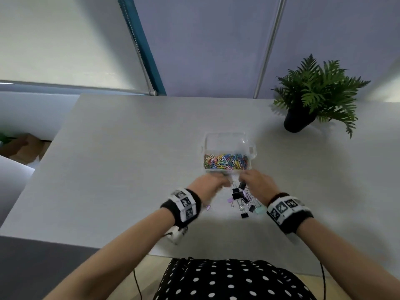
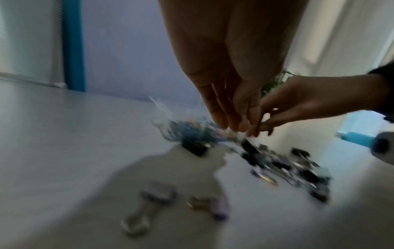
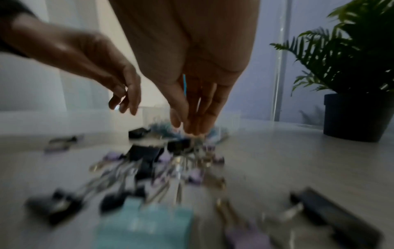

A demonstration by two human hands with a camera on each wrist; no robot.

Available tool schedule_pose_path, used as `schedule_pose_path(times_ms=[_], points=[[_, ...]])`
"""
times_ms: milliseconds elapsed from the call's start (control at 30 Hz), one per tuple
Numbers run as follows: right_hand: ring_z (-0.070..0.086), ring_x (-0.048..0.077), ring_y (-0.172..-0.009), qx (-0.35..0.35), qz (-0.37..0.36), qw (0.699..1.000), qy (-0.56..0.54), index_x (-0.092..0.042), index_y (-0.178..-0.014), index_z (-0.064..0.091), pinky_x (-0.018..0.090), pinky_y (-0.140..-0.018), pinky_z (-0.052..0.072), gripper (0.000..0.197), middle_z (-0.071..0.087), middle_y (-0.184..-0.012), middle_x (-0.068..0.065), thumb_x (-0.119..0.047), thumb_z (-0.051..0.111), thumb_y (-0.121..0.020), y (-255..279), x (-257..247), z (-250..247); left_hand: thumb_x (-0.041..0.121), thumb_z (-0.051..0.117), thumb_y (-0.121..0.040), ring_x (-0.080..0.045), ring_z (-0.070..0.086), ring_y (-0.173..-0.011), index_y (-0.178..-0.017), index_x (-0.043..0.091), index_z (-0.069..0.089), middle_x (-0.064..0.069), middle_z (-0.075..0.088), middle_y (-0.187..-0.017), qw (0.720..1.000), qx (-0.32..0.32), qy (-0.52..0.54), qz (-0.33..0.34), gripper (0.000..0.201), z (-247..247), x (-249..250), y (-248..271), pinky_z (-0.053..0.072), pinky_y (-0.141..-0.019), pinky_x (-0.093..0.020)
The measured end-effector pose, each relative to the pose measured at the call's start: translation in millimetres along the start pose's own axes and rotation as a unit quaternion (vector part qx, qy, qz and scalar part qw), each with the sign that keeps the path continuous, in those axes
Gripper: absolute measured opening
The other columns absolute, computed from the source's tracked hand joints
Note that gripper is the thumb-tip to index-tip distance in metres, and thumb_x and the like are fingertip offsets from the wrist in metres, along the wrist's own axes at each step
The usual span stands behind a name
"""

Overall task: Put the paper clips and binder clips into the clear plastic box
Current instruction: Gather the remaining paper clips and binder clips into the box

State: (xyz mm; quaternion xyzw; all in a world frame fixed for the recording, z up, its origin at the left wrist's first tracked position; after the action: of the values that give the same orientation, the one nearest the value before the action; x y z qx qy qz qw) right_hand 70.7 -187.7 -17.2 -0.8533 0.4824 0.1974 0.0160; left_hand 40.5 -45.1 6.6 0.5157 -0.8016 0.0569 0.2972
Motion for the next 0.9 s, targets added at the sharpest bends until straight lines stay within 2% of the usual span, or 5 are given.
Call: schedule_pose_path(times_ms=[167,333,633,733,900], points=[[0.049,0.021,-0.094,-0.001,0.049,0.998,-0.040,-0.011,-0.101,0.047,0.034,-0.074,0.047,0.013,0.045,-0.107,0.006,-0.018,0.047,-0.091,19,-6,23,-0.008,0.061,-0.072,-0.030,0.046,-0.115,-0.124,0.004,0.049,-0.015,0.047,-0.129,0.989,-0.040,-0.137,0.048,0.055,54,26,-13,0.051,-0.088,-0.045],[0.052,0.032,-0.099,-0.016,0.105,0.991,-0.080,-0.004,-0.112,0.048,0.042,-0.080,0.049,0.027,0.046,-0.115,0.016,-0.002,0.052,-0.084,17,1,34,0.004,0.055,-0.084,-0.028,0.039,-0.121,-0.128,0.003,0.043,-0.015,0.041,-0.131,0.984,-0.038,-0.170,0.033,0.046,55,31,-12,0.045,-0.098,-0.040],[0.045,0.023,-0.104,-0.025,0.064,0.996,-0.049,-0.011,-0.103,0.051,0.033,-0.084,0.044,0.031,0.048,-0.122,0.006,-0.012,0.067,-0.076,17,6,31,0.005,0.064,-0.079,-0.028,0.038,-0.120,-0.134,0.002,0.030,-0.015,0.039,-0.131,0.978,-0.044,-0.203,-0.010,0.065,54,26,-5,0.043,-0.097,-0.037],[0.046,0.024,-0.100,-0.027,0.062,0.996,-0.058,-0.010,-0.097,0.050,0.031,-0.082,0.042,0.027,0.048,-0.118,0.007,-0.012,0.066,-0.076,17,6,32,0.005,0.064,-0.075,-0.028,0.042,-0.115,-0.124,0.002,0.039,-0.014,0.045,-0.124,0.971,-0.037,-0.235,0.031,0.055,55,32,-1,0.043,-0.095,-0.037],[0.041,0.023,-0.096,-0.019,0.051,0.996,-0.075,-0.011,-0.095,0.046,0.030,-0.079,0.043,0.025,0.043,-0.106,0.007,-0.010,0.058,-0.073,12,4,38,0.023,0.076,-0.052,-0.013,0.058,-0.080,-0.088,0.019,0.056,0.004,0.063,-0.085,0.950,-0.051,-0.290,0.103,0.041,62,37,9,0.050,-0.067,-0.022]])
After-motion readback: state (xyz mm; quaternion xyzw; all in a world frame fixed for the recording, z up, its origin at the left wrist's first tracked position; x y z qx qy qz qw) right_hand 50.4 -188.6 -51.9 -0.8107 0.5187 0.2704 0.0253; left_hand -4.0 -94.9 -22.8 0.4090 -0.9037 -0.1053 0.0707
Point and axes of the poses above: each hand's wrist, its own y-axis away from the middle knuckle, its own z-axis out of the palm, x = y × z, the point moved 5 cm from there along -y, towards the middle knuckle
